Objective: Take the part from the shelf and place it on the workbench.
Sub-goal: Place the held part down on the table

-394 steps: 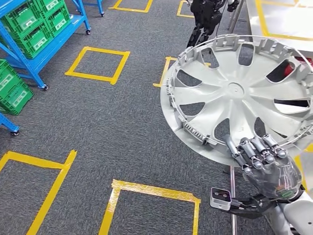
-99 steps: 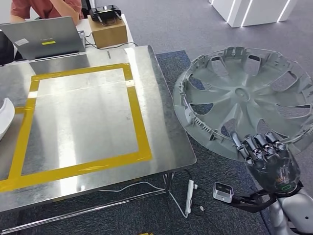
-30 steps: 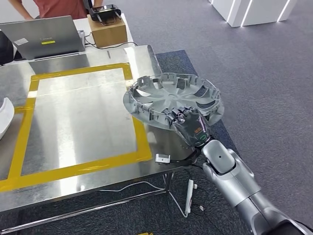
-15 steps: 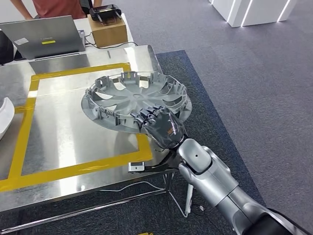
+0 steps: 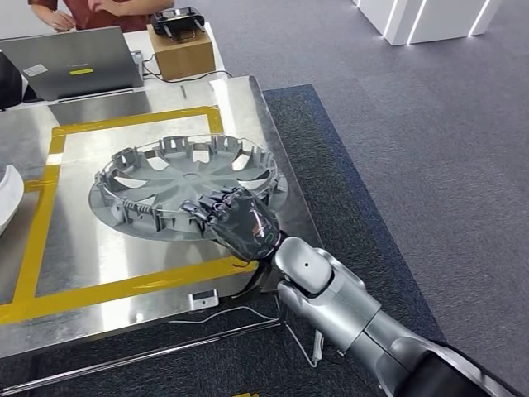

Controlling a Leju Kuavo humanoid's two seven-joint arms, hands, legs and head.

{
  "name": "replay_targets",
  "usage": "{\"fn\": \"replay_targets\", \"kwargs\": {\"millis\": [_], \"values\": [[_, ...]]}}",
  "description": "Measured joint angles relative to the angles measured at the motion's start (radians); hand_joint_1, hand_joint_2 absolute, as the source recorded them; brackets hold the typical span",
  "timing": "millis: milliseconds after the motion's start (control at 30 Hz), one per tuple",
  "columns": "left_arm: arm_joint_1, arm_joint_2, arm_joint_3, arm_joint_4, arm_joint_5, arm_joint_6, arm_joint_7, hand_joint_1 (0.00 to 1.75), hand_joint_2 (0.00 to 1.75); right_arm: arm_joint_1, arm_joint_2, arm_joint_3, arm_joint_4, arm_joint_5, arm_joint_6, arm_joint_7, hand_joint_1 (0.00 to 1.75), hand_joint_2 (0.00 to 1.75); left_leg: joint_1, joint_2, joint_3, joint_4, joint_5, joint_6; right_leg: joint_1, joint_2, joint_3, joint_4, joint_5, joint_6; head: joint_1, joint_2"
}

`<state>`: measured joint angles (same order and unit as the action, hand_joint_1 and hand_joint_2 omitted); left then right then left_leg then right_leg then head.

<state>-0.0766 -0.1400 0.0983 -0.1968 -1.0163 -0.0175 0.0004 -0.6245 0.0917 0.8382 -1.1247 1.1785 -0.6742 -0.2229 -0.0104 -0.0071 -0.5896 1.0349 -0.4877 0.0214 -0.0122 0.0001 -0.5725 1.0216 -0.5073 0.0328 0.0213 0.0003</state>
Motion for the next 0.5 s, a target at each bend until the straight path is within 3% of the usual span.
{"fn": "replay_targets", "kwargs": {"millis": [500], "values": [[0.000, 0.002, -0.015, 0.000, 0.006, 0.003, 0.002, 0.00, 0.00, -0.006, 0.031, 0.072, 0.076, -0.064, 0.015, -0.030, 1.75, 1.75, 0.000, 0.000, 0.000, 0.000, 0.000, 0.000, 0.000, 0.000, 0.000, 0.000, 0.000, 0.000, 0.000, 0.000]]}}
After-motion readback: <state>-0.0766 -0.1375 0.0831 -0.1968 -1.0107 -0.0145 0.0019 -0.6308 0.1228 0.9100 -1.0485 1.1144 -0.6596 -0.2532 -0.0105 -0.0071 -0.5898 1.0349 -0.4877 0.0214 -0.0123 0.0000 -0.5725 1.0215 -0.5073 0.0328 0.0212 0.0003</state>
